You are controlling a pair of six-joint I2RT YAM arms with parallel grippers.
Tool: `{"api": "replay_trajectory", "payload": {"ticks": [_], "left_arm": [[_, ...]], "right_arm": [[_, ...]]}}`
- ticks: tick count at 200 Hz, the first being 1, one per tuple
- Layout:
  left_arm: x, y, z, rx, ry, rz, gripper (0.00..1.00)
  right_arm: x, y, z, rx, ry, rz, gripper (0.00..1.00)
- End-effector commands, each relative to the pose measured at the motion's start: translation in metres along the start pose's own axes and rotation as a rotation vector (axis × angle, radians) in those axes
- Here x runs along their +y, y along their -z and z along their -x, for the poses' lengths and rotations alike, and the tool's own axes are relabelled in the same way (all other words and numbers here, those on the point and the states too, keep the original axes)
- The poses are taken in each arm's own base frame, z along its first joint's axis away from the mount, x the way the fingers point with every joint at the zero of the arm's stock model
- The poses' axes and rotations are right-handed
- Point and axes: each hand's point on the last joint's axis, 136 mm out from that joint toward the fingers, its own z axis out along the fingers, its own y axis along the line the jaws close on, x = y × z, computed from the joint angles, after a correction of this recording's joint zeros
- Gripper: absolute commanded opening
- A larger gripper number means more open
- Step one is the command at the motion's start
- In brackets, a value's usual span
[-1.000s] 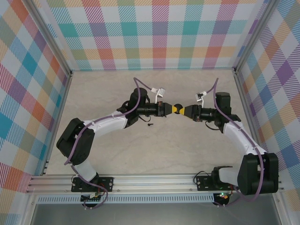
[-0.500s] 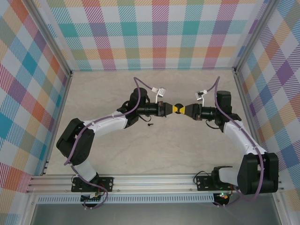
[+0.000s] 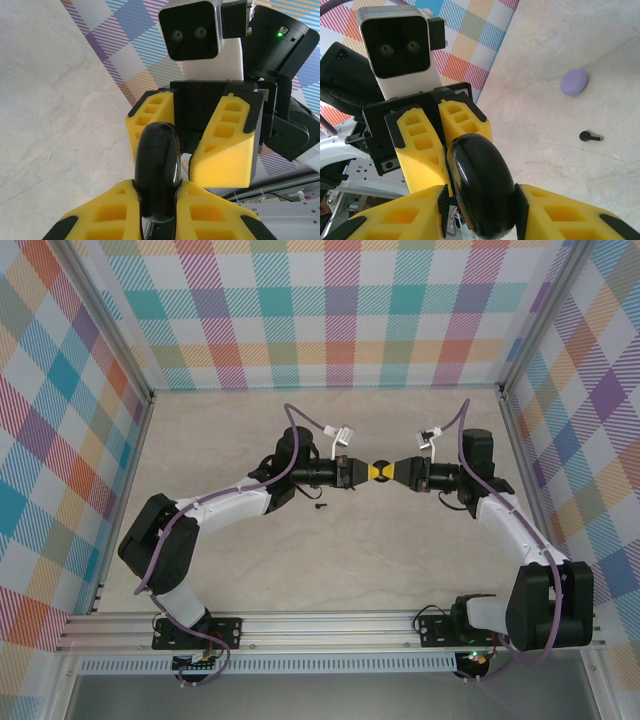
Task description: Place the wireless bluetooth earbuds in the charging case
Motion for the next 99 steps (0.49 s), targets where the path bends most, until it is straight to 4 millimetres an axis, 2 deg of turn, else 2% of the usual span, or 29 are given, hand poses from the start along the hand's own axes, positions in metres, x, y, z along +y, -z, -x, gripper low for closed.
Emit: {"api": "replay_trajectory", "payload": {"ticks": [1,99], "left_arm": [[-0.0225,0.0023,0.0023,-0.011,-0.043,-0.049,0.1],[-0.0196,-0.0019,0.0078,-0.027,-0.035,-0.037,0.12]], "right_arm": [[0.0193,0.0033,0.0072,0.006,0.064,0.06,0.4],[0.0282,0.0045,0.0002,0.034,0.071,0.093,0.4]]}}
